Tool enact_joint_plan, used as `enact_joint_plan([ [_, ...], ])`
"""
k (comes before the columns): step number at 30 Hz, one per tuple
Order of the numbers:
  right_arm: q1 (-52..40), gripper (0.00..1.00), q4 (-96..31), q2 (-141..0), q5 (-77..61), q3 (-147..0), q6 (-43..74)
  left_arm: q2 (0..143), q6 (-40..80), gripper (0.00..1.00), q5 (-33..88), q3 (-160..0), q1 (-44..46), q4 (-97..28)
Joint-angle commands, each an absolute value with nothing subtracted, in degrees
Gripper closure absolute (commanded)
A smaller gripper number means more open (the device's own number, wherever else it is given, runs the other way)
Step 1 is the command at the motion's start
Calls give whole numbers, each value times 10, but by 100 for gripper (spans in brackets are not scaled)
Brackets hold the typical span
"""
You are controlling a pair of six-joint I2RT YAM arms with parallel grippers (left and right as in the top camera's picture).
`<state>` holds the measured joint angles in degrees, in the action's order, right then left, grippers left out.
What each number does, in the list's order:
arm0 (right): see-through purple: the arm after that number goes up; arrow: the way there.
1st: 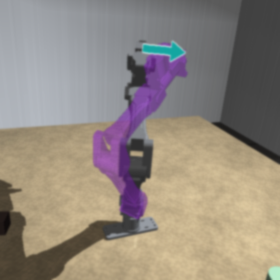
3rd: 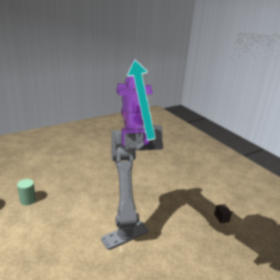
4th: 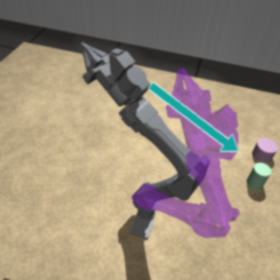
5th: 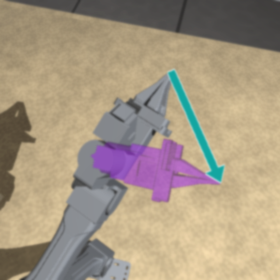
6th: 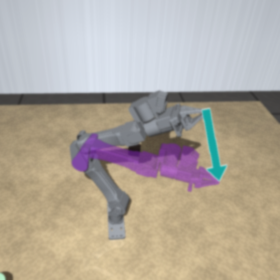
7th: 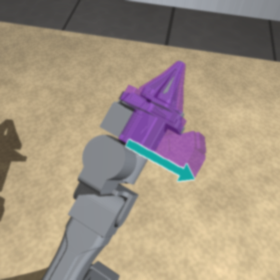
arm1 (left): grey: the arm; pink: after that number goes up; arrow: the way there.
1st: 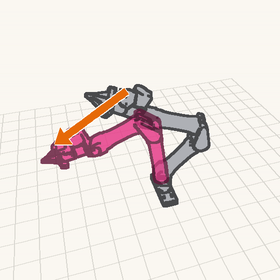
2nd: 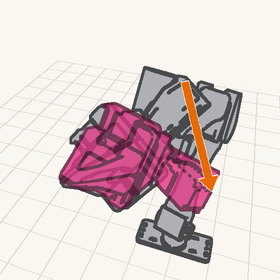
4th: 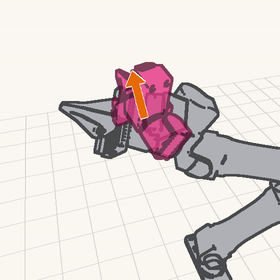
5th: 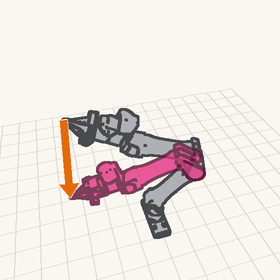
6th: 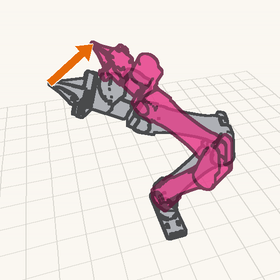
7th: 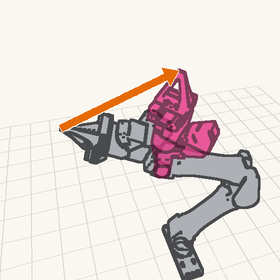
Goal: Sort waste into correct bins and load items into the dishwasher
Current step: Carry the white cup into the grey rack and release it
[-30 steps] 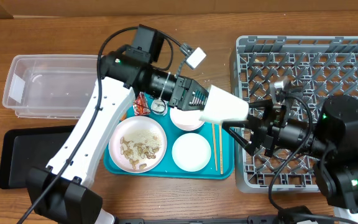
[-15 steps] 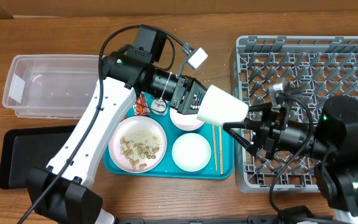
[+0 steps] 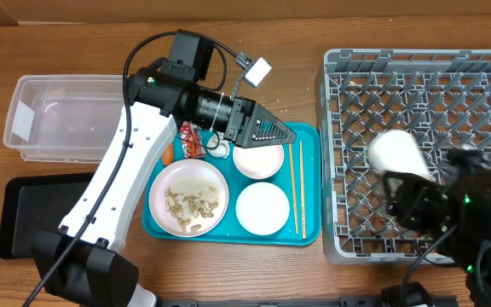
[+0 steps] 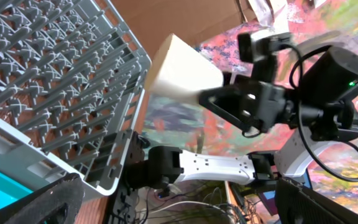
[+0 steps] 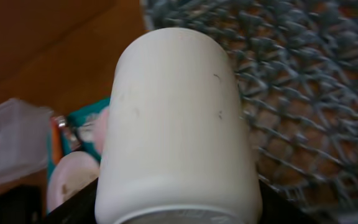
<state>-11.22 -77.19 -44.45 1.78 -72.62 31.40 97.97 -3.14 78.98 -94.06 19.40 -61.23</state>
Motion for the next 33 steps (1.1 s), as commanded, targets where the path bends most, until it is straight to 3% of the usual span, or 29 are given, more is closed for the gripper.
enact_joint_plan([
  [1,-112,43,-817,-451,172,-741,422,981,-27,0,786,-946,191,-610],
  [7,-112,43,-884,-486,201,-738,484,981,-27,0,784,-946,191,-610],
  [18,-92,42,-878,-615,186,-730,476,981,-27,0,778,-946,191,-613],
  [33,89,37,-817,-739,-3,-728,260,981,-28,0,774,-946,192,-619],
])
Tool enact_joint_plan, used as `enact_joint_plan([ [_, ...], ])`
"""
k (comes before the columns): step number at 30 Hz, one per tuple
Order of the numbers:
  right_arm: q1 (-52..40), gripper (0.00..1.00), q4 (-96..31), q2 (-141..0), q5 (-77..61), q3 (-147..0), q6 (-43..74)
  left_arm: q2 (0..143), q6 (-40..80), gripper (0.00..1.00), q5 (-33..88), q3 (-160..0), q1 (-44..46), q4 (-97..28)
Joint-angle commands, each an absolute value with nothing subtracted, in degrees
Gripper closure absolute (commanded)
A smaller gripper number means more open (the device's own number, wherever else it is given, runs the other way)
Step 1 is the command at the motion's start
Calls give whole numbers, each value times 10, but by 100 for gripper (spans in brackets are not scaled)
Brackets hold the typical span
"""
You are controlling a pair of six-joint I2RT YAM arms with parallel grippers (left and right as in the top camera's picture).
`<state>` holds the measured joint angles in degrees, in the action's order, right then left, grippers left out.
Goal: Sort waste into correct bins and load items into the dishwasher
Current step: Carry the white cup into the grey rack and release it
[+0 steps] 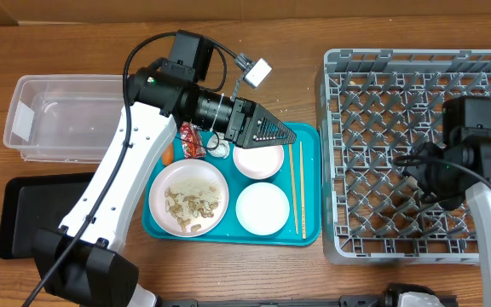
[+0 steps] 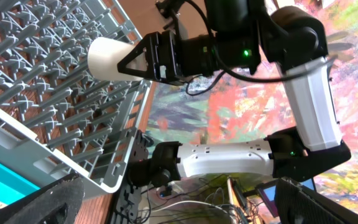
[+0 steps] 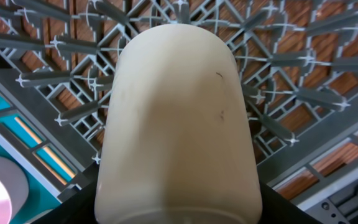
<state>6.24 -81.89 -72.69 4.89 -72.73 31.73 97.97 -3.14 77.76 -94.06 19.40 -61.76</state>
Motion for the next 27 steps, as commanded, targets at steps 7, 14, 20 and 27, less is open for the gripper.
enact_joint_plan([
  [7,94,35,-815,-773,-42,-712,225,981,-28,0,773,-946,192,-617],
  [14,95,12,-810,-764,-39,-720,226,981,-28,8,720,-946,192,-619],
  [20,93,11,-792,-687,-35,-768,225,980,-28,9,608,-946,209,-620],
  [27,93,10,-803,-613,-35,-776,216,980,-27,11,494,-946,246,-625],
])
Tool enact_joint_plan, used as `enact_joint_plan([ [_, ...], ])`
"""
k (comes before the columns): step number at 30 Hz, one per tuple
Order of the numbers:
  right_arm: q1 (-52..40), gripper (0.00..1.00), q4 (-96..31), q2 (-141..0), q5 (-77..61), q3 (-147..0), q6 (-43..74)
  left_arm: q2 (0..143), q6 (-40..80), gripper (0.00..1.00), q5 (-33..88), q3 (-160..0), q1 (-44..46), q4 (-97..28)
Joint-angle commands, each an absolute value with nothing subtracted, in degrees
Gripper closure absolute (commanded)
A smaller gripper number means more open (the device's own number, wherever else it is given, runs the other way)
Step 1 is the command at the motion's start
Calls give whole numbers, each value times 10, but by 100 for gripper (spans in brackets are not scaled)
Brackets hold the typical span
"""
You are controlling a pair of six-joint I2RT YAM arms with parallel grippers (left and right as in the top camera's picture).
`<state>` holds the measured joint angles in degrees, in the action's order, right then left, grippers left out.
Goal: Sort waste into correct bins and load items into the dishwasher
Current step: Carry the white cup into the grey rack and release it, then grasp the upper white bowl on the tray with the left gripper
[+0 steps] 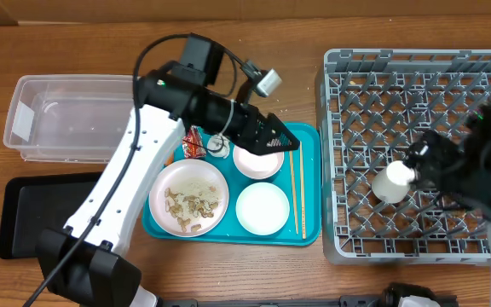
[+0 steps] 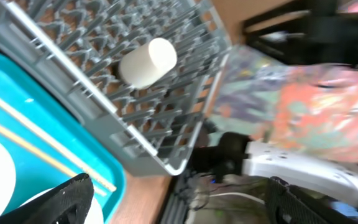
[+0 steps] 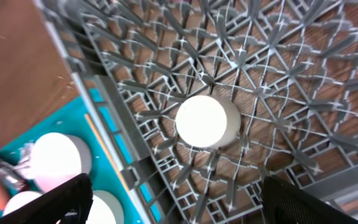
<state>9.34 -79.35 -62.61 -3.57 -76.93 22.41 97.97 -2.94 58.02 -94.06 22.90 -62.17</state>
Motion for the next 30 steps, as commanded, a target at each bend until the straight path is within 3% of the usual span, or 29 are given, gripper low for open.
enact_joint_plan([
  [1,93,11,-809,-613,-35,-776,216,980,-25,11,469,-946,253,-626],
  [4,93,13,-819,-614,-36,-772,216,980,-7,14,331,-946,277,-637],
  [11,93,7,-815,-614,-36,-772,216,986,126,16,-6,-932,308,-641],
  [14,93,6,-816,-614,-40,-772,216,1001,154,18,-41,-909,305,-616],
  [23,93,4,-820,-614,-41,-772,216,1110,137,42,-50,-873,292,-512],
  [27,93,4,-827,-614,-40,-772,216,1162,137,44,-65,-873,291,-501],
  [30,93,4,-829,-614,-40,-772,212,1184,137,58,-64,-873,288,-490],
])
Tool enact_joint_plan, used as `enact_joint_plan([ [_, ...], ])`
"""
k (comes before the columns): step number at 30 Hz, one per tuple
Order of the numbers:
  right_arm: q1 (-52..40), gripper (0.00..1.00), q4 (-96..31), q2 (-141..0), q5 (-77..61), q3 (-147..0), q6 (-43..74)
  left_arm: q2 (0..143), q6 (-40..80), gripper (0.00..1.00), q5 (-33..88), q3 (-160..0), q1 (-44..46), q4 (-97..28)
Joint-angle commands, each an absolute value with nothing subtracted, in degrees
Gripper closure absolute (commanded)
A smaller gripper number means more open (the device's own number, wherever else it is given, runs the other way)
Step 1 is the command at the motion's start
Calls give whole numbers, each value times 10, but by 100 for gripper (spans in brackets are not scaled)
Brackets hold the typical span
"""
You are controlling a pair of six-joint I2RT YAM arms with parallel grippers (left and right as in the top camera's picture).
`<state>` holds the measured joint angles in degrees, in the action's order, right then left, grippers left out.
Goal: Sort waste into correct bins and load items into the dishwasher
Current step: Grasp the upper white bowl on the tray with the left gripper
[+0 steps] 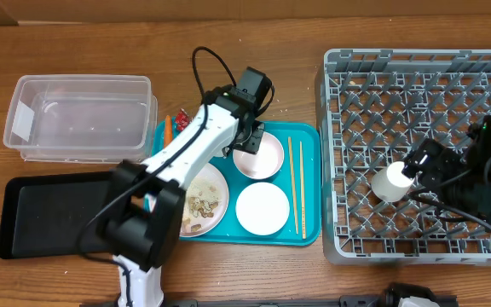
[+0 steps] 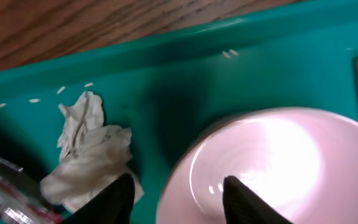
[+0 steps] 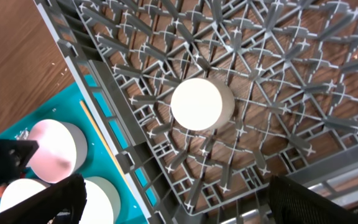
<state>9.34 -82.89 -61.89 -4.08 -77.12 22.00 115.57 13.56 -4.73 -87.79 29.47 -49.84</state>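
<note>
A white cup [image 1: 390,182] stands upside down in the grey dish rack [image 1: 416,68]; the right wrist view looks straight down on the cup [image 3: 196,104]. My right gripper [image 1: 424,162] hangs open above and just right of it, holding nothing. My left gripper [image 2: 179,202] is low over the teal tray [image 1: 309,136], open. One of its fingers sits over the pink bowl [image 2: 260,168], the other between the bowl and a crumpled tissue [image 2: 89,155]. From overhead, the left gripper [image 1: 247,141] is at the pink bowl's [image 1: 260,159] back-left rim.
On the tray lie chopsticks [image 1: 295,188], a white bowl [image 1: 262,207] and a plate of food scraps [image 1: 199,200]. A red wrapper [image 1: 180,118] sits at the tray's back-left corner. A clear bin [image 1: 75,115] and a black bin [image 1: 49,213] stand to the left.
My left gripper pointed sideways above the tray; now it points down, open, astride the pink bowl's rim beside the tissue. The right gripper stays open above the cup in the rack.
At first my right gripper held the white cup above the rack, then low among the rack's pegs. Then the cup stood upside down in the rack with the gripper open above it. The left gripper stayed above the tray and is now down at the pink bowl.
</note>
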Motion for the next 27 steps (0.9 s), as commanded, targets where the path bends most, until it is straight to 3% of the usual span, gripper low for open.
enact_joint_plan([
  [1,93,4,-829,-614,-40,-772,211,1189,138,65,-57,-873,287,-486],
  [5,93,4,-832,-614,-40,-772,211,1187,137,96,-24,-882,287,-493],
  [20,93,4,-824,-614,-47,-772,210,1134,93,96,53,-1095,270,-662],
  [27,93,5,-820,-618,-178,-772,131,1096,90,96,117,-1131,271,-664],
])
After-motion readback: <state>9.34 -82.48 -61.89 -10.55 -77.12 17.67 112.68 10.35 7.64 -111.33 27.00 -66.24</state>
